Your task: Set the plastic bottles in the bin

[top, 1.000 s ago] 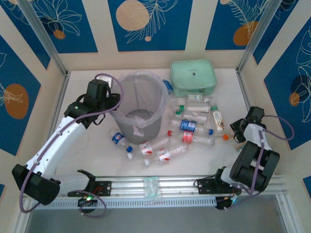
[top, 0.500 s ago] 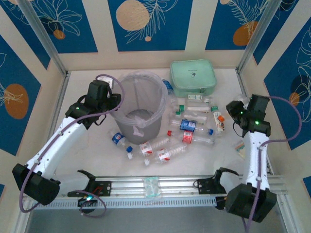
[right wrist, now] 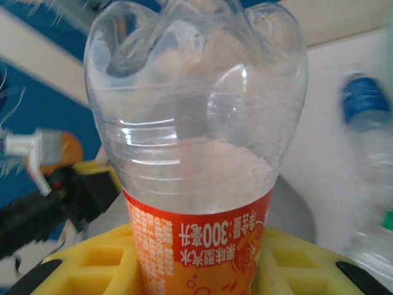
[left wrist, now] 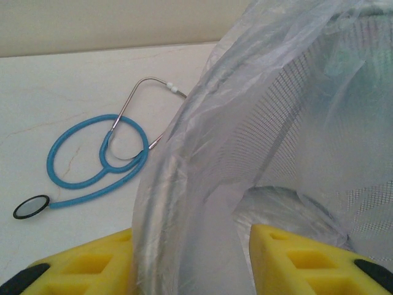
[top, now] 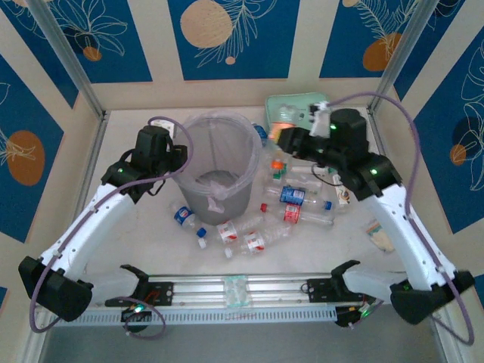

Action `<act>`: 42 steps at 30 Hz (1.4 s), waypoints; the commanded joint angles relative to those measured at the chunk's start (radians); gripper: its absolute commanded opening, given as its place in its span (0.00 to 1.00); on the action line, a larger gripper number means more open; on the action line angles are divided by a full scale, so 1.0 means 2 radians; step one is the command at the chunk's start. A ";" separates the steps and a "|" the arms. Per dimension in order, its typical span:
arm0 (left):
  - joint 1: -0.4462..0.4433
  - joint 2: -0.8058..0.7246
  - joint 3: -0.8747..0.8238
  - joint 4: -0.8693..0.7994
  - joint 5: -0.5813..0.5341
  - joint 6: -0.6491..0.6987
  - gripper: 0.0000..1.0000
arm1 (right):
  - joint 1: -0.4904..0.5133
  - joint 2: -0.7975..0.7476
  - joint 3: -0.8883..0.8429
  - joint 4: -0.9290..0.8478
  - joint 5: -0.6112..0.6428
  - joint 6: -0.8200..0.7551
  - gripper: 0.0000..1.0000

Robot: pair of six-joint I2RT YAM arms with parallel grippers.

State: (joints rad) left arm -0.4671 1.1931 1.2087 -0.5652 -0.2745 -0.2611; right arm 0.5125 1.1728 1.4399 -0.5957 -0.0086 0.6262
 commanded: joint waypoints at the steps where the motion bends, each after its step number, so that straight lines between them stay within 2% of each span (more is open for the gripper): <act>1: -0.010 -0.005 -0.008 0.004 0.008 0.005 0.45 | 0.057 0.053 0.053 -0.001 0.031 -0.045 0.23; 6: -0.011 -0.008 -0.008 0.007 0.010 0.004 0.44 | 0.118 0.154 0.139 -0.044 0.073 -0.088 0.23; 11: -0.012 -0.009 -0.006 0.006 0.005 0.004 0.44 | 0.152 0.258 0.223 -0.127 0.116 -0.113 0.23; 14: -0.013 -0.010 -0.007 0.008 0.002 0.003 0.44 | 0.164 0.317 0.267 -0.173 0.135 -0.122 0.23; 19: -0.014 -0.006 -0.007 0.011 -0.002 0.001 0.44 | 0.168 0.404 0.319 -0.228 0.125 -0.111 0.25; 22: -0.014 -0.006 -0.009 0.015 -0.004 0.002 0.44 | 0.169 0.435 0.326 -0.236 0.119 -0.091 0.32; 29: -0.014 -0.004 -0.014 0.021 -0.010 0.003 0.44 | 0.172 0.461 0.310 -0.219 0.110 -0.079 0.60; 40: -0.014 -0.004 -0.017 0.021 -0.017 0.003 0.45 | 0.180 0.388 0.321 -0.222 0.104 -0.111 0.93; 42: -0.014 -0.005 -0.016 0.020 -0.018 0.004 0.45 | 0.184 0.356 0.320 -0.220 0.105 -0.118 0.95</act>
State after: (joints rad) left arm -0.4782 1.1873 1.1915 -0.5331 -0.3153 -0.2611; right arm 0.8619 2.0251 2.0533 -1.0267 0.2249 0.4206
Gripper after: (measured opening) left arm 0.446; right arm 0.943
